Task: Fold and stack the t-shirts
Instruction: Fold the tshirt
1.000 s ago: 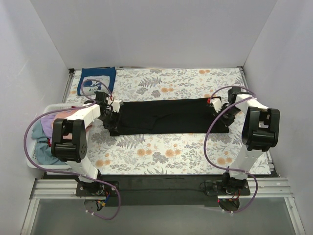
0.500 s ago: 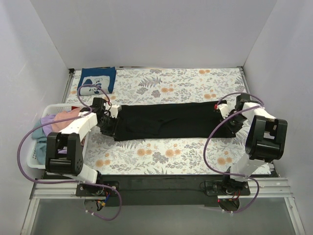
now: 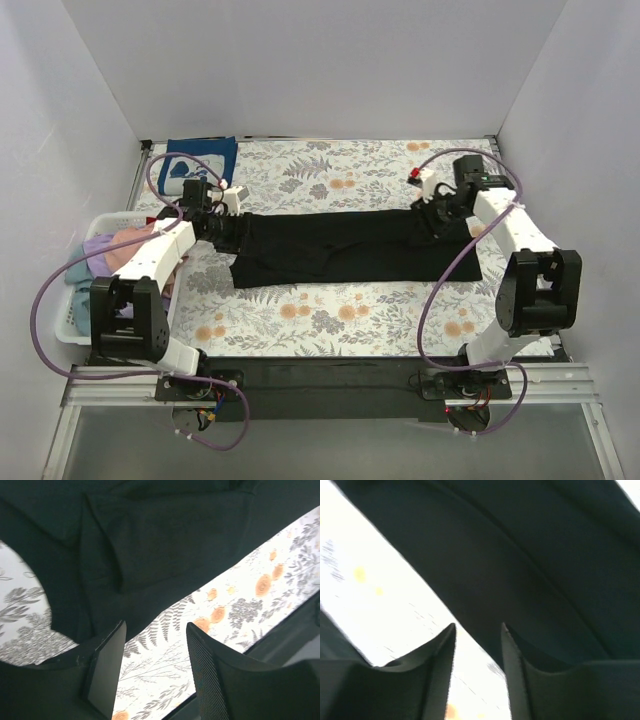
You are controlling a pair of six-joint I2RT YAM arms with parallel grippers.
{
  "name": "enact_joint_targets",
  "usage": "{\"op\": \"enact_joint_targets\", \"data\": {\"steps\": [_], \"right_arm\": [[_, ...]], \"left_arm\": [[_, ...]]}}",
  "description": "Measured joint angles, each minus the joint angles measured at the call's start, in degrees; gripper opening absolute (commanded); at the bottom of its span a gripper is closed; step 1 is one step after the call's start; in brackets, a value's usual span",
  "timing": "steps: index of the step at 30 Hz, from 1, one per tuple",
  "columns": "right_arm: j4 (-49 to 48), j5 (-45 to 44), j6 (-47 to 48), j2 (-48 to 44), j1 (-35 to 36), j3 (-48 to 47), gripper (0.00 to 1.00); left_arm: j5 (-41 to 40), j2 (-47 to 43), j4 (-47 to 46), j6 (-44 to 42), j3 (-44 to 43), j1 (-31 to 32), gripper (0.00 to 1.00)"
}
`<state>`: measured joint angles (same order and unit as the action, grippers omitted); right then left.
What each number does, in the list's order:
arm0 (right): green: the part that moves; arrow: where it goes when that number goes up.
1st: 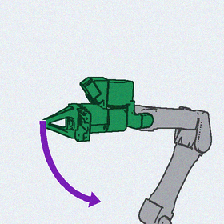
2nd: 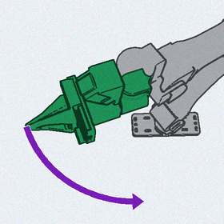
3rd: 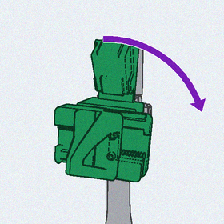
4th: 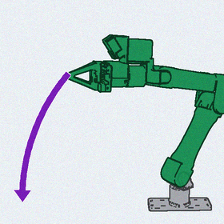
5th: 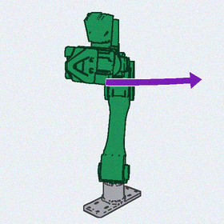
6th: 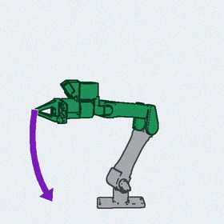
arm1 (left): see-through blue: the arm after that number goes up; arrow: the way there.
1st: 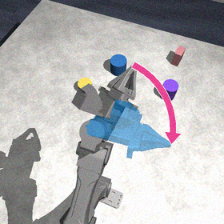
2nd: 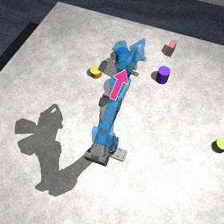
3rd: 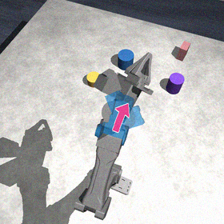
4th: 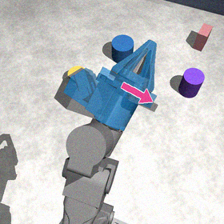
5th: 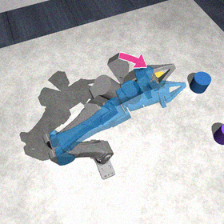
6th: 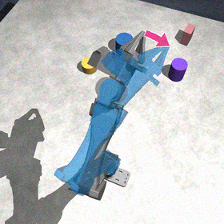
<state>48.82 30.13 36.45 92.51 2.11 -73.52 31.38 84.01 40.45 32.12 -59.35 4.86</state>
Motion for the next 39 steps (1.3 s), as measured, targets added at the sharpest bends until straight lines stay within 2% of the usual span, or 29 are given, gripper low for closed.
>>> {"op": "enact_joint_targets", "data": {"steps": [1, 2, 7, 9, 11, 16, 21, 27, 31, 35, 39], "right_arm": [[-1.2, 1.8, -2.6, 0.0, 2.3, 0.1, 0.61], [-2.9, 3.7, -5.4, 0.1, 4.4, 0.4, 0.64], [-14.6, 9.5, -18.4, 0.7, 15.1, 4.9, 0.74], [-19.8, 10.6, -23.8, 1.5, 19.1, 7.0, 0.74], [-25.9, 10.8, -30.8, 3.5, 22.8, 8.4, 0.74], [-33.8, 10.9, -39.8, 9.0, 28.5, 8.5, 0.74], [-38.2, 10.9, -46.6, 13.8, 29.1, 8.8, 0.75], [-41.5, 11.0, -50.9, 14.9, 30.3, 9.2, 0.74], [-43.5, 11.7, -52.9, 17.6, 31.5, 8.6, 0.66], [-44.6, 13.6, -55.2, 20.3, 31.7, 8.2, 0.64], [-45.0, 13.9, -56.2, 21.0, 31.6, 7.8, 0.56]], "left_arm": [[0.9, 0.8, -0.4, 1.2, 0.0, 0.0, 0.52], [1.4, 1.3, -0.7, 2.0, 0.1, 0.0, 0.52], [2.6, 3.5, -4.0, 5.9, 1.9, 0.0, 0.53], [2.5, 4.4, -4.9, 6.8, 2.5, 0.0, 0.53], [2.5, 5.4, -5.7, 7.4, 2.7, 0.0, 0.53], [2.3, 7.7, -8.0, 8.6, 3.4, 0.0, 0.53], [2.1, 9.9, -9.6, 9.5, 4.5, 0.0, 0.54], [2.2, 12.2, -11.3, 10.2, 4.7, 0.2, 0.53], [2.2, 12.6, -12.3, 10.4, 4.7, 0.2, 0.52], [2.2, 13.5, -12.7, 10.6, 4.7, 0.2, 0.52], [2.3, 14.1, -12.9, 10.8, 4.7, 0.2, 0.47]]}}
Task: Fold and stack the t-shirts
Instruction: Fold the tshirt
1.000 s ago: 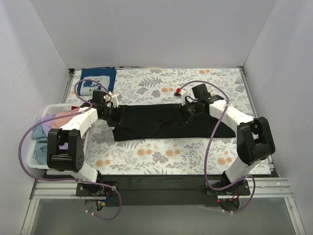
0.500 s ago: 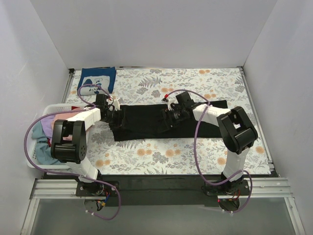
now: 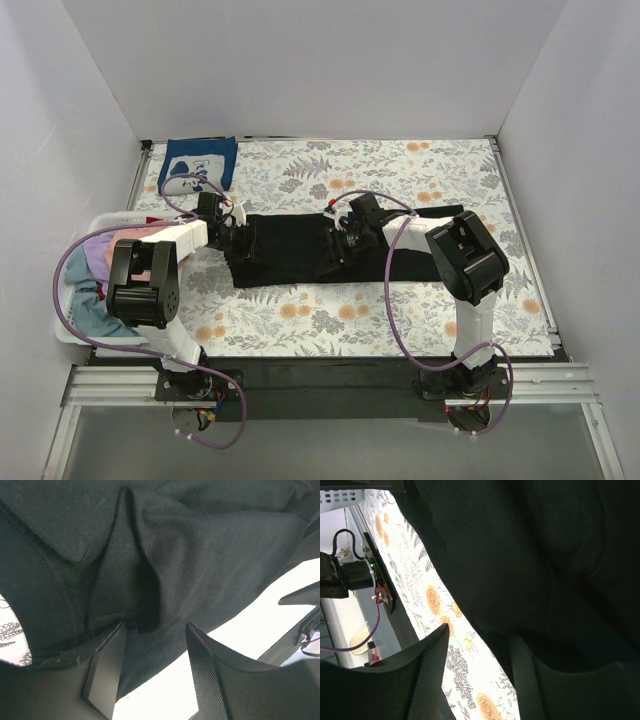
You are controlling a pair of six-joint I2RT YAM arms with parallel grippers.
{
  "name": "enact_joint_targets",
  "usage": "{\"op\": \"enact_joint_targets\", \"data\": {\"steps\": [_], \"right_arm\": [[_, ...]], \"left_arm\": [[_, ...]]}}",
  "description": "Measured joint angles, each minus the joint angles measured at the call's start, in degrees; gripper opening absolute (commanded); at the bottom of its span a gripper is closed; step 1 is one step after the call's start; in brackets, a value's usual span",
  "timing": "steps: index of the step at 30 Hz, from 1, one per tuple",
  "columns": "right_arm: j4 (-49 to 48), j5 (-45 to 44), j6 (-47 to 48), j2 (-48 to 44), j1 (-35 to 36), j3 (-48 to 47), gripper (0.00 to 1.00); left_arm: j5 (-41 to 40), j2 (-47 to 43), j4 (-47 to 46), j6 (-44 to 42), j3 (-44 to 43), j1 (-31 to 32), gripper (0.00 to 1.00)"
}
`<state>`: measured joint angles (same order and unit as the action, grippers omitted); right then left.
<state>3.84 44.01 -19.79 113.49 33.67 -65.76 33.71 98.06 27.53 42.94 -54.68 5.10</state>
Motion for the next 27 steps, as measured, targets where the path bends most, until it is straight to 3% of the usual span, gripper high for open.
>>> {"op": "enact_joint_targets", "data": {"steps": [3, 6, 7, 12, 13, 16, 27], "right_arm": [[-0.3, 0.1, -0.5, 0.4, 0.0, -0.2, 0.52], [-0.7, 0.0, -0.6, 0.4, 0.0, -0.2, 0.40], [-0.8, 0.0, -0.6, 0.4, 0.0, -0.3, 0.31], [-1.0, -0.1, -0.9, 0.4, 0.0, -1.6, 0.10], [-1.0, -0.1, -0.9, 0.4, 0.0, -1.9, 0.02], [-1.0, -0.2, -1.0, 0.4, -0.3, -2.4, 0.01], [-1.0, -2.3, -0.5, 0.4, -4.7, -5.0, 0.01]], "left_arm": [[0.0, 0.0, 0.0, 0.0, 0.0, 0.1, 0.42], [0.3, 0.0, 0.0, 0.1, 0.0, 0.3, 0.36], [0.3, 0.0, 0.0, 0.0, 0.0, 0.3, 0.31], [1.2, 0.0, 0.4, 0.2, -0.7, 0.3, 0.17], [1.4, 0.0, 0.5, 0.2, -0.9, 0.3, 0.14], [1.9, 0.0, 0.8, 0.4, -1.8, 0.3, 0.01], [3.0, 1.9, 1.1, 1.3, -7.8, 0.4, 0.00]]}}
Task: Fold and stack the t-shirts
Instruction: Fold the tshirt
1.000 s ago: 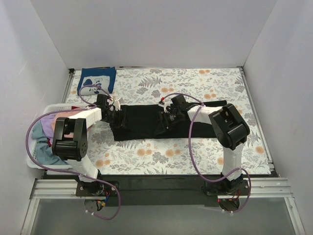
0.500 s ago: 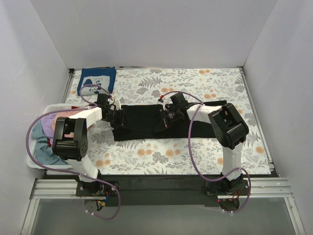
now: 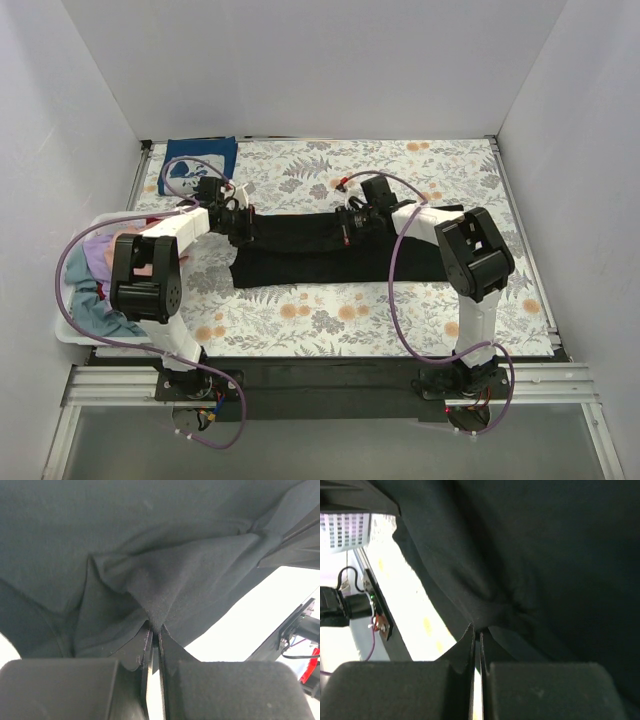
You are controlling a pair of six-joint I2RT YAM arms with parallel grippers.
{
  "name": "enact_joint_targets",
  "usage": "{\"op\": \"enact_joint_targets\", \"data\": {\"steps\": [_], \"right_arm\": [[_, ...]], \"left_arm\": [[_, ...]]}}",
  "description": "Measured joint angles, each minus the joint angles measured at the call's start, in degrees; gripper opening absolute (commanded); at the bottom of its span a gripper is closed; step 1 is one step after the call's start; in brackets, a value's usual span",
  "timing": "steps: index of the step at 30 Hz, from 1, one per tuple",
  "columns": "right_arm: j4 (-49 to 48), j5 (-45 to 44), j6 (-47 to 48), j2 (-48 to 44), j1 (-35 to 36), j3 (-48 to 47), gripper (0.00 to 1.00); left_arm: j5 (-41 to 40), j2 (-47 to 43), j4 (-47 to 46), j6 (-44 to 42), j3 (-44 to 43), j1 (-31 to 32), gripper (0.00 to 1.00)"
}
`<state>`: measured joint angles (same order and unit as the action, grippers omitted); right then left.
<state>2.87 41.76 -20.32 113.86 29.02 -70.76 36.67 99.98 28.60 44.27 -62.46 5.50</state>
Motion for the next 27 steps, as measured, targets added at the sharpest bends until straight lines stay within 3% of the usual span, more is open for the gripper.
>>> {"op": "enact_joint_targets", "data": {"steps": [10, 27], "right_arm": [[-0.1, -1.6, 3.4, 0.9, -1.0, -1.1, 0.01], [0.0, -3.1, 6.6, 6.1, -1.0, -3.1, 0.01]], "left_arm": [[-0.1, 6.8, -0.4, 2.1, -2.8, 0.3, 0.00], [-2.3, 8.5, -4.3, 5.4, -1.7, 0.3, 0.02]]}}
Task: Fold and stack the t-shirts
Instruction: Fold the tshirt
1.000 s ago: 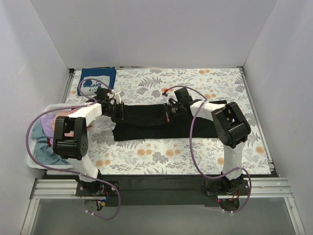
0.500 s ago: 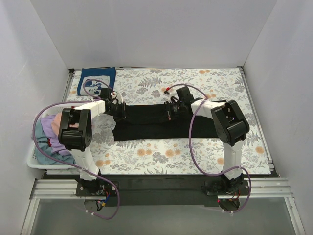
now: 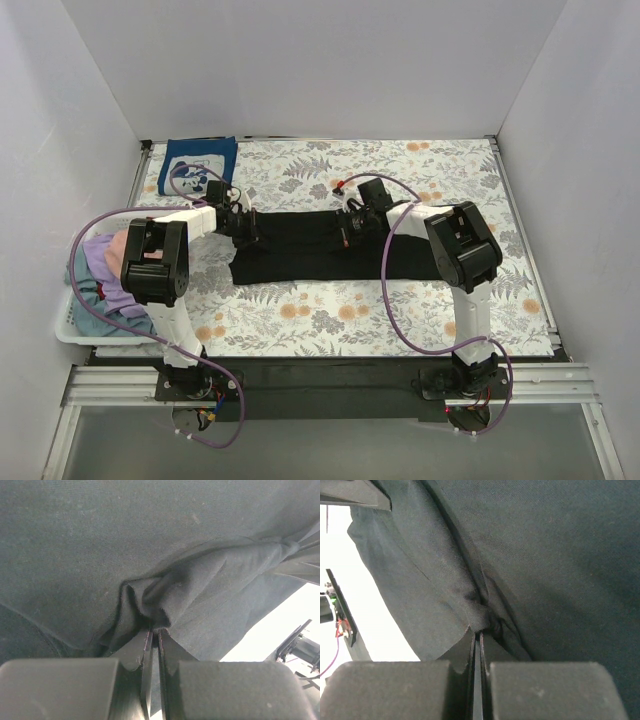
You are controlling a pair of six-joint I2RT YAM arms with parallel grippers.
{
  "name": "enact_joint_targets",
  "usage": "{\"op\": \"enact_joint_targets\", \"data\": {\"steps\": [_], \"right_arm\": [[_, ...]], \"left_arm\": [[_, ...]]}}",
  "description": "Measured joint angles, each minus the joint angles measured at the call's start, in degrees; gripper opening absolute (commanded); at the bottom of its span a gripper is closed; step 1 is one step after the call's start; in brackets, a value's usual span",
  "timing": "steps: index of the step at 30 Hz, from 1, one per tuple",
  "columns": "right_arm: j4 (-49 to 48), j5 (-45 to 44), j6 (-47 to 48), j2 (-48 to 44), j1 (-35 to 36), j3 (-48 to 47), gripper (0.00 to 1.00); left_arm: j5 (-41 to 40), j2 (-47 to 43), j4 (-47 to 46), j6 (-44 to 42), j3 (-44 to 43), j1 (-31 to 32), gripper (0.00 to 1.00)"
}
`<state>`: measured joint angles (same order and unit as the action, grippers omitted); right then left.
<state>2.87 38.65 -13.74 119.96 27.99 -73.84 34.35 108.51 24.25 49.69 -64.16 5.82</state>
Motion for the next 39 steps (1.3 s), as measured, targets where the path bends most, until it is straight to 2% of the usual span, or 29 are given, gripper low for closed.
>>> {"op": "enact_joint_targets", "data": {"steps": [4, 6, 8, 9, 11, 12, 15, 16, 22, 25, 32, 39], "right_arm": [[0.2, -1.5, 0.7, 0.0, 0.0, -0.8, 0.01], [0.2, -2.5, 0.9, 0.0, 0.0, -1.3, 0.01], [0.2, -3.1, 1.2, 0.0, 0.0, -1.7, 0.02], [0.4, -3.4, 1.4, 0.0, 0.0, -1.9, 0.12], [1.5, -3.7, 1.9, 0.3, 0.0, -2.6, 0.19], [2.3, -3.8, 2.1, 0.3, -0.1, -3.0, 0.27], [5.0, -3.1, 3.8, 0.0, -0.3, -3.8, 0.39], [6.3, -3.0, 4.7, -0.5, -0.5, -3.9, 0.40], [18.0, -1.7, 13.0, -4.9, -3.1, -6.4, 0.38], [21.2, -1.1, 16.1, -7.5, -3.7, -8.7, 0.32], [22.6, 4.0, 16.5, -6.3, -0.1, -16.0, 0.22], [22.7, 6.2, 16.2, 4.7, 3.2, -19.7, 0.19]], "left_arm": [[0.0, 0.0, -1.2, 0.5, 0.0, 0.0, 0.03], [-0.1, -0.1, -1.9, 0.6, 0.0, 0.0, 0.08], [-0.3, -0.1, -2.1, 0.6, 0.0, 0.0, 0.18], [-0.4, -0.1, -2.1, 0.5, 0.0, 0.0, 0.22], [-0.4, -0.1, -2.1, 0.6, 0.0, 0.0, 0.28], [-0.5, -0.3, -2.0, 0.5, 0.0, 0.0, 0.31], [-1.5, -1.9, -0.9, -0.5, 0.0, -0.1, 0.37], [-2.1, -3.1, -0.4, -1.1, 0.1, -0.4, 0.39], [-4.2, -12.4, 1.5, -3.5, -1.0, -3.0, 0.39], [-3.4, -14.5, 1.0, -4.0, -2.8, -3.4, 0.34], [-0.2, -12.0, 0.6, -3.8, -2.8, 0.9, 0.25], [0.7, -5.9, -1.3, -3.0, -2.8, 2.6, 0.23]]}}
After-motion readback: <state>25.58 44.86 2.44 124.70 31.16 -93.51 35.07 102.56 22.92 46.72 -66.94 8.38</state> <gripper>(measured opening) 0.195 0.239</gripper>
